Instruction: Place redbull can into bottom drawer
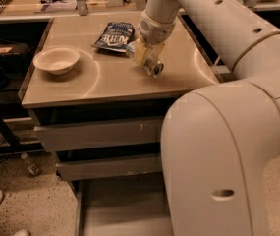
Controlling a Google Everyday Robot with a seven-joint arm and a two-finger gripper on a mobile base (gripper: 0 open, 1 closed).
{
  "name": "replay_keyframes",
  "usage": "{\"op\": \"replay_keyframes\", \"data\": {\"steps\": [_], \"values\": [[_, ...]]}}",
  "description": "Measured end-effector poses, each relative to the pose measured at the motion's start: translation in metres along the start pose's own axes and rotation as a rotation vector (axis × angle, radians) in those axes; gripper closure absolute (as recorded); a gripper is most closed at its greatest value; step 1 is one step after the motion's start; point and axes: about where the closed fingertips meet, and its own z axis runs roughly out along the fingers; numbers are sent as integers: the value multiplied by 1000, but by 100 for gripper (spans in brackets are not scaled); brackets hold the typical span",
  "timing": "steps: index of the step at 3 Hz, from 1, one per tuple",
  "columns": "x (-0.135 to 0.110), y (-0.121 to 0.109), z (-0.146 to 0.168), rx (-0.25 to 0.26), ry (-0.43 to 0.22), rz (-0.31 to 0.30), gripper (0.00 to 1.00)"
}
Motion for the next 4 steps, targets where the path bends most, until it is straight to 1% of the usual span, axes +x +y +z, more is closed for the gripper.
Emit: {"op": "replay_keyframes", "data": {"steps": [1, 2, 3, 4], "values": [[32, 11, -2, -8, 47, -14, 100], [77, 32, -10, -81, 64, -67, 100], [81, 33, -9, -78, 67, -62, 100], [108, 50, -24, -59, 50, -6, 100]]}}
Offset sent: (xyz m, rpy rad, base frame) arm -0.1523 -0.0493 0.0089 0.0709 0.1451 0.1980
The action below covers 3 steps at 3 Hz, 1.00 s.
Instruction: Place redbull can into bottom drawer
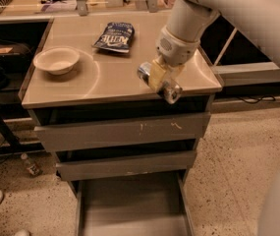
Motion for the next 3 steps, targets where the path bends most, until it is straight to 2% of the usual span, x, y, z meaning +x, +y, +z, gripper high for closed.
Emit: {"op": "replay_keyframes", "data": {"steps": [1, 2, 3], "values": [[49, 30, 4, -2, 47, 66, 100], [99, 65, 23, -33, 119, 127, 100], [98, 65, 23, -33, 119, 127, 100]]}}
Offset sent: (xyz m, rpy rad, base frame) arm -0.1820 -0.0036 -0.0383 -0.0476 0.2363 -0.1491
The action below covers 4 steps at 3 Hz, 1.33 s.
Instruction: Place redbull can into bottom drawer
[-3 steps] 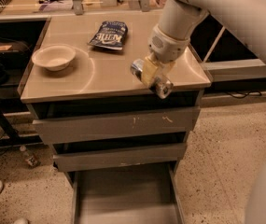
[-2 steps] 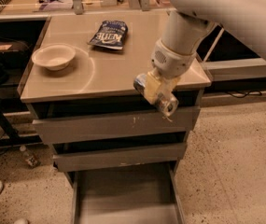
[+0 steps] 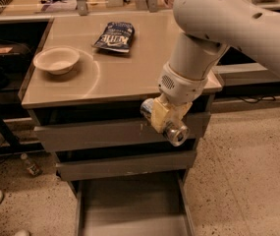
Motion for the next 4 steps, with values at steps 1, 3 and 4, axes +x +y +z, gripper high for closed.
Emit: {"op": "replay_keyframes", "data": {"steps": [1, 3, 4], "values": [[16, 3, 45, -72, 49, 52, 100], [54, -6, 183, -278, 216, 192, 100], [54, -6, 183, -278, 216, 193, 100]]}}
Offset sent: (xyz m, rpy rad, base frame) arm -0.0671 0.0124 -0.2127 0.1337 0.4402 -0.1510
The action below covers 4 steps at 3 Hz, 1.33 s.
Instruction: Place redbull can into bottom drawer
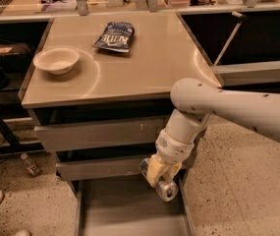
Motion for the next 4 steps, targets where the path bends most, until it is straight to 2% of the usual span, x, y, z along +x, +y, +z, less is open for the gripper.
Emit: {"op": "replay_keyframes", "data": {"steps": [1, 2, 3, 4], "values": [[-1, -17, 34, -71, 5, 58, 100], [-1, -50, 84, -191, -44, 238, 100], [-8, -84, 120, -284, -109, 389, 100], [-14, -100, 148, -341, -94, 464, 100]]}}
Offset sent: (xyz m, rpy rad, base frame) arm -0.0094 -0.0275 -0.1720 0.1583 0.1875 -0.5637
